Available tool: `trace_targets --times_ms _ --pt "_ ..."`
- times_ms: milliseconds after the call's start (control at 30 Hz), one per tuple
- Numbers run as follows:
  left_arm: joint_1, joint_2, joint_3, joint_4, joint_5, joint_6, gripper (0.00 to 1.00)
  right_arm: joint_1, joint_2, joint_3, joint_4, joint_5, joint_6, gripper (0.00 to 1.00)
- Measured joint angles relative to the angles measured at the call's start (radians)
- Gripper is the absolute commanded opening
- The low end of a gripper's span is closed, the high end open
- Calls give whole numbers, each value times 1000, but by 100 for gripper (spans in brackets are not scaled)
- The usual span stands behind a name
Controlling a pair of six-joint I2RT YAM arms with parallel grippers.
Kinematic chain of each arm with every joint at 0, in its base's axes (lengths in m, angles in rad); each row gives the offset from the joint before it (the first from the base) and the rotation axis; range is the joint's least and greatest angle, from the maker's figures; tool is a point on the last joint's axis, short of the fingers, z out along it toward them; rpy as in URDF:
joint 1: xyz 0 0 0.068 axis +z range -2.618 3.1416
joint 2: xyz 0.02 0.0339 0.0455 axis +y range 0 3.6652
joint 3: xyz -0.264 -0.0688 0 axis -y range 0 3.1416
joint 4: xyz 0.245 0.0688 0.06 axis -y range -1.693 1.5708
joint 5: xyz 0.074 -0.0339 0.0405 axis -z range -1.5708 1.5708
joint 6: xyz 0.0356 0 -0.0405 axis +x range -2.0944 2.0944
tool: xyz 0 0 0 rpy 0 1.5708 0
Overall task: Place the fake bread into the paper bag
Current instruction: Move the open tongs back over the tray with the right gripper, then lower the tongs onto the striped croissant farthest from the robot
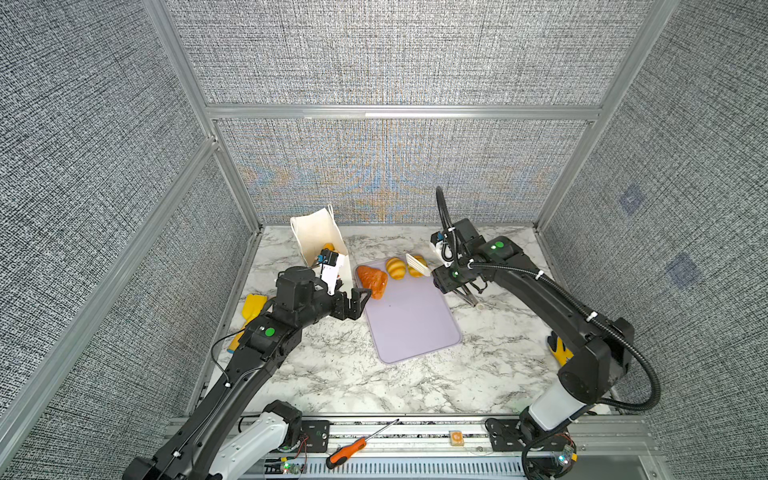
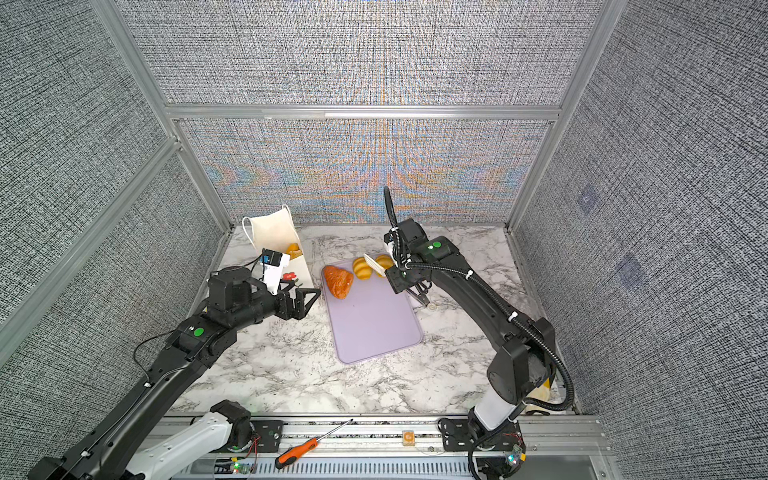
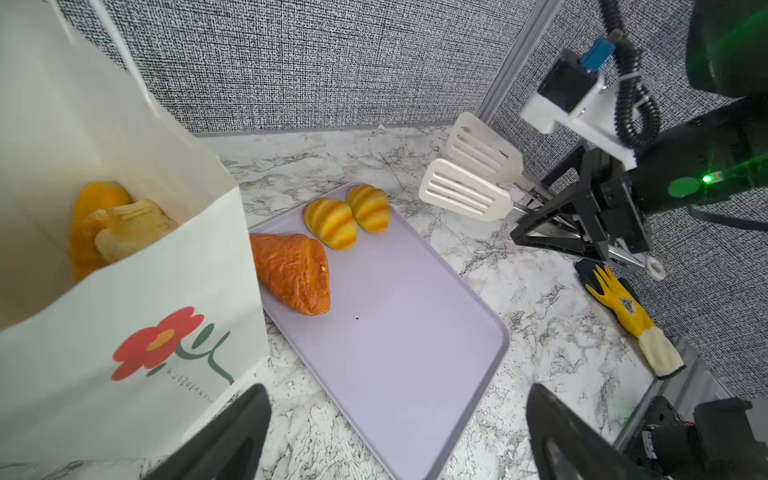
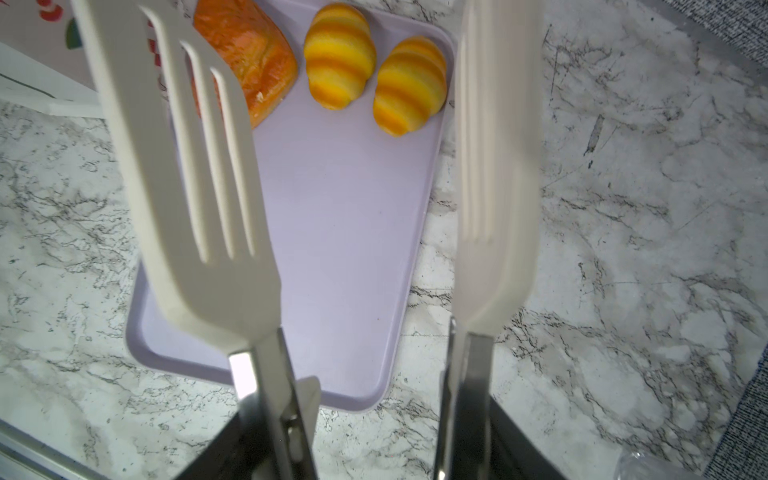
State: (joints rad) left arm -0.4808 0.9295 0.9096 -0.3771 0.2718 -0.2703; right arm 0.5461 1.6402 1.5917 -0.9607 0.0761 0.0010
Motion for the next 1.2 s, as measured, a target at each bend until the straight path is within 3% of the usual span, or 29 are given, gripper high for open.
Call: trace_targets --times_ms 733,1200 --pt "-196 170 -50 212 -82 -79 98 -102 -53 -208 57 1 3 62" --pt "-204 185 -132 278 -141 -123 99 -142 125 -175 124 17 11 62"
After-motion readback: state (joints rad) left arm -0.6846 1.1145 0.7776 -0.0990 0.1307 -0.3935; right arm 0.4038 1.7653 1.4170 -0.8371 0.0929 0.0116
